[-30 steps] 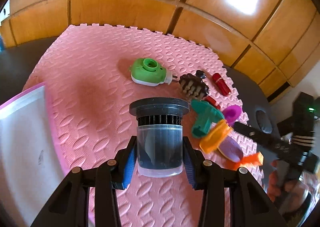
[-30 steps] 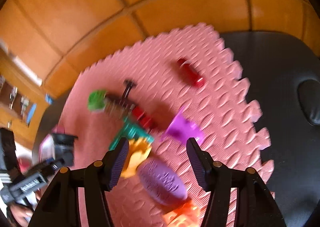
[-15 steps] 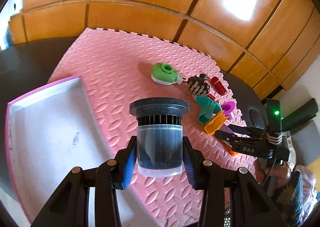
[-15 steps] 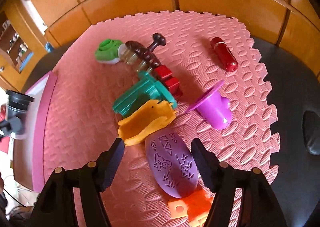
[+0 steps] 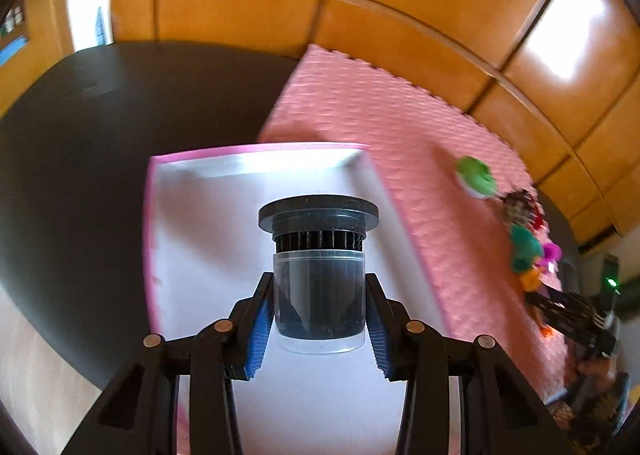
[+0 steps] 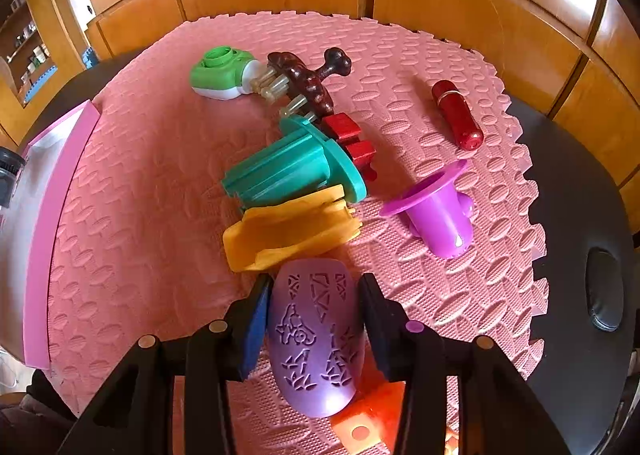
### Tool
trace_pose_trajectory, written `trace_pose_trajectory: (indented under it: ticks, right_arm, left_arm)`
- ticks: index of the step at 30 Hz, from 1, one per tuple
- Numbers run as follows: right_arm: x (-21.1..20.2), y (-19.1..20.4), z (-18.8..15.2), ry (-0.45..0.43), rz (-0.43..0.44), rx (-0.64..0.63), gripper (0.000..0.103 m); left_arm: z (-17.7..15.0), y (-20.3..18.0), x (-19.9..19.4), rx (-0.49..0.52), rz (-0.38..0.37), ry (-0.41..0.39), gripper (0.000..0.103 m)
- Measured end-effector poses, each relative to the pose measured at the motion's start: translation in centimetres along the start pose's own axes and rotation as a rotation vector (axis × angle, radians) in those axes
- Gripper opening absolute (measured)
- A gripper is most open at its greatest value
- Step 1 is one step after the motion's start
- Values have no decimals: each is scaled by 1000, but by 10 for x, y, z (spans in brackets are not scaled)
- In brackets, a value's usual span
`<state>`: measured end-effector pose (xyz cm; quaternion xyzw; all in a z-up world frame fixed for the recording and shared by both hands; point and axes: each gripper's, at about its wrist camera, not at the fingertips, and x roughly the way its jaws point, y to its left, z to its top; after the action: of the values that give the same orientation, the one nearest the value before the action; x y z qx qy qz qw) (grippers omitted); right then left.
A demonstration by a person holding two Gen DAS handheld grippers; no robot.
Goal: Organize rigid objects
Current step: 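Carry the cup into the white tray with the left tool while the right tool grasps the purple oval soap, then open the left tool to release the cup in the tray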
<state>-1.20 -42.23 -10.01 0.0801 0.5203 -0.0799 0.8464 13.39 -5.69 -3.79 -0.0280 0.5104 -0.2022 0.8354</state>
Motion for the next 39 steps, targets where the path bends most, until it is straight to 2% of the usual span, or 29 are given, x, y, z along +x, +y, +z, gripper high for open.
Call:
trace_pose_trajectory:
  ticks: [11, 14, 16, 18, 25, 30, 35, 39]
  right_arm:
    - [-3, 7, -2, -37, -23, -38, 43]
    - [-2, 7, -2, -37, -20, -36, 43]
    - [-2, 6, -1, -37, -19, -35, 43]
    - [-2, 5, 0, -35, -18, -32, 44]
    - [0, 5, 1, -41, -23, -28, 43]
    - [-1, 8, 0, -54, -44, -50, 43]
    - [0, 3, 1, -42, -14, -19, 44]
    - [0, 3, 0, -44, -16, -17, 44]
  left_arm:
    - [19, 37, 32, -61, 107, 9, 44]
    - [20, 41, 30, -74, 103, -4, 44]
    - [19, 43, 25, -83, 98, -14, 50]
    - [15, 44, 16, -97, 82, -29, 57]
    - [-6, 37, -23, -95, 62, -102, 60]
    - [-30, 28, -43, -88, 97, -140, 60]
    - [-46, 11, -50, -22, 176, -171, 60]
    - [-54, -4, -52, 20, 206, -195, 60]
